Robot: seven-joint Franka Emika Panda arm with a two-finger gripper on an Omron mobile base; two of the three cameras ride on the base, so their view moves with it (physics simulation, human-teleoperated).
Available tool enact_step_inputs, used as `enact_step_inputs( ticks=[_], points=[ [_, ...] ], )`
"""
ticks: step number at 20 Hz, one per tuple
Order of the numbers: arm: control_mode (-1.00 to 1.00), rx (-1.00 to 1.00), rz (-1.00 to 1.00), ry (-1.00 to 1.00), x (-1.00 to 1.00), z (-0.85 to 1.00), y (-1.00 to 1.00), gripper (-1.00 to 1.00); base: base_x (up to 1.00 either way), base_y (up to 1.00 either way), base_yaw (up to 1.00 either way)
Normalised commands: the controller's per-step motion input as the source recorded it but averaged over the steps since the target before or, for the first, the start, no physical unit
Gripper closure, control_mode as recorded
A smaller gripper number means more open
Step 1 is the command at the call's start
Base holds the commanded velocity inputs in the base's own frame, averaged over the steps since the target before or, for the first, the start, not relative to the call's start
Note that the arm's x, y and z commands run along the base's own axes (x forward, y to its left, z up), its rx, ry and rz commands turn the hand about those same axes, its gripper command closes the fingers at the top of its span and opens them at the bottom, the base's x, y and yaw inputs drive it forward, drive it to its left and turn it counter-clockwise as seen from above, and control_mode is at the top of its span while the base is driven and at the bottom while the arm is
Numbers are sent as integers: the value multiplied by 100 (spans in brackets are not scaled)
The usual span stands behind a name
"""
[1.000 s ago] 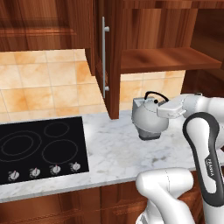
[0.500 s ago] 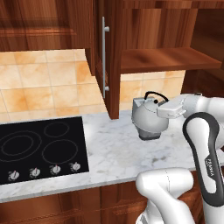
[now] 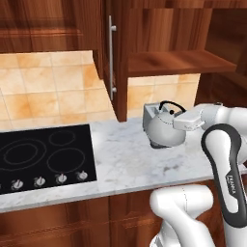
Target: Open the cabinet, pick the kettle from the cabinet, and place it in the sink.
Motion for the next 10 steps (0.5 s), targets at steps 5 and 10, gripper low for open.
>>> enact_step_inputs(
  ticks=[5,10],
  points=[
    [100,0,0,0,0,0,0,100,-48,0,-5],
    [100,0,0,0,0,0,0,100,-58,0,-2]
  ],
)
